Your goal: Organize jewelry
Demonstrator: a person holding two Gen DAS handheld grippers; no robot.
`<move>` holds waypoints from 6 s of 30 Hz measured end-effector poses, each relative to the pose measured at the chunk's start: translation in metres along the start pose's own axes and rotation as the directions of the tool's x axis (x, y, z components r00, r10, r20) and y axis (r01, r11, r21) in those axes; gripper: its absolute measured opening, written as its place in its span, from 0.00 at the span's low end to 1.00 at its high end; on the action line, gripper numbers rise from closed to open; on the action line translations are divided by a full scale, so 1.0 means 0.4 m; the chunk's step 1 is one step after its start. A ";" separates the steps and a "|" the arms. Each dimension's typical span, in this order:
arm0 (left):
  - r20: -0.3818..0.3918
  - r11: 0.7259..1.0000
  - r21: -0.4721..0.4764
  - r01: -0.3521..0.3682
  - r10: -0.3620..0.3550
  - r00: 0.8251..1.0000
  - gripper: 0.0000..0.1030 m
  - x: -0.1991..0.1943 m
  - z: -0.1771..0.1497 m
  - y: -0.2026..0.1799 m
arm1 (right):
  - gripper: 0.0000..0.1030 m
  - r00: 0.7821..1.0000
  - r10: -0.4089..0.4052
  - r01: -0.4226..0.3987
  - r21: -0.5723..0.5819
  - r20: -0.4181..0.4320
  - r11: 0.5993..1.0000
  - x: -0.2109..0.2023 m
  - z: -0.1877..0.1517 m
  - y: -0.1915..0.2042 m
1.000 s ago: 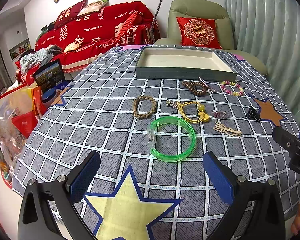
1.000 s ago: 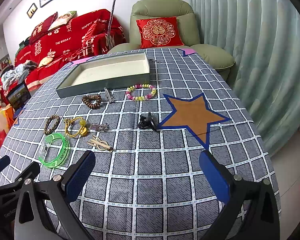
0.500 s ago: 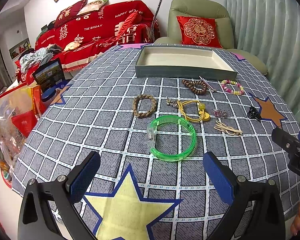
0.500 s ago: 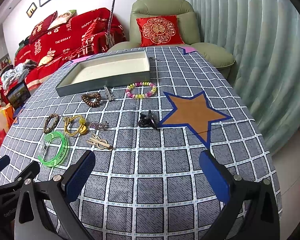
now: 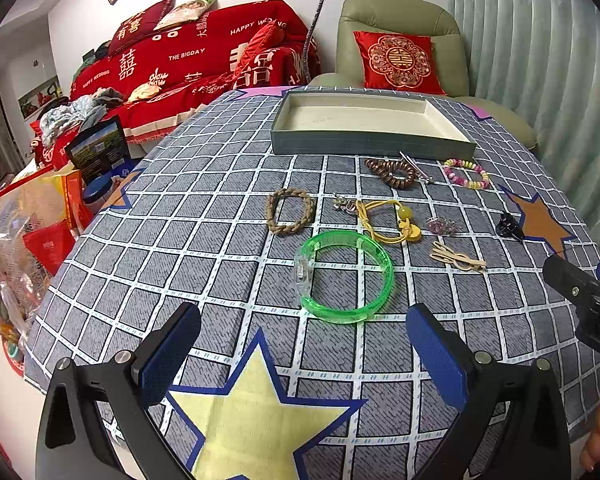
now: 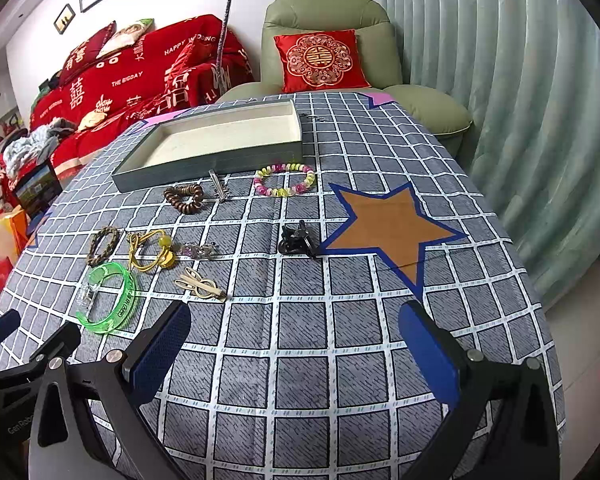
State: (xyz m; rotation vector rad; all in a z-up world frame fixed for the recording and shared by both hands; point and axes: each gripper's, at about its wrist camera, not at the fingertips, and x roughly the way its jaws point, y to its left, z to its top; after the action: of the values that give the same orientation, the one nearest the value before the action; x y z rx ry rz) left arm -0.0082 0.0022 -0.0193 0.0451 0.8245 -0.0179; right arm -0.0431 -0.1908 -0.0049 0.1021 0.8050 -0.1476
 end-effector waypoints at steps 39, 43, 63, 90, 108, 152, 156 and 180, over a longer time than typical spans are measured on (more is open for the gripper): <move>-0.169 0.997 -0.049 0.059 -0.066 0.983 1.00 0.171 0.076 0.074 | 1.00 0.982 0.037 -0.046 -0.047 -0.184 0.998 0.192 0.126 -0.069; -0.188 0.996 -0.050 0.073 -0.081 0.979 1.00 0.192 0.083 0.065 | 0.99 0.973 0.053 -0.068 -0.059 -0.223 0.996 0.235 0.135 -0.058; -0.178 0.993 0.016 0.116 -0.111 0.978 0.23 0.181 0.090 0.012 | 0.28 0.975 0.049 -0.077 -0.124 -0.216 0.989 0.264 0.145 -0.007; 0.014 0.970 -0.046 0.240 -0.240 0.971 0.19 0.069 0.374 0.067 | 0.26 0.936 0.321 -0.319 0.034 -0.146 0.947 0.165 0.425 -0.036; -0.047 0.976 -0.036 0.215 -0.217 0.975 0.19 0.382 0.612 0.017 | 0.26 0.929 0.309 -0.320 -0.020 -0.202 0.947 0.446 0.649 0.075; -0.035 0.997 -0.009 0.079 -0.079 0.996 1.00 0.421 0.546 -0.011 | 0.71 0.934 0.326 -0.318 0.074 -0.149 0.945 0.436 0.553 0.014; -0.005 0.996 0.026 0.081 -0.081 0.997 1.00 0.370 0.517 -0.012 | 0.79 0.930 0.336 -0.329 0.071 -0.146 0.942 0.390 0.517 0.006; -0.063 0.998 0.059 0.001 0.002 0.998 1.00 0.245 0.224 0.086 | 0.83 0.913 0.316 -0.301 0.095 -0.257 0.949 0.290 0.276 -0.048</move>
State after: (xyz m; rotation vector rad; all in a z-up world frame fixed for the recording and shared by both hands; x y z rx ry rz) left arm 0.1253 0.0327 -0.0292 0.1022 0.8873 -0.0405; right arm 0.1111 -0.2367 -0.0134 0.3040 1.0459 0.1489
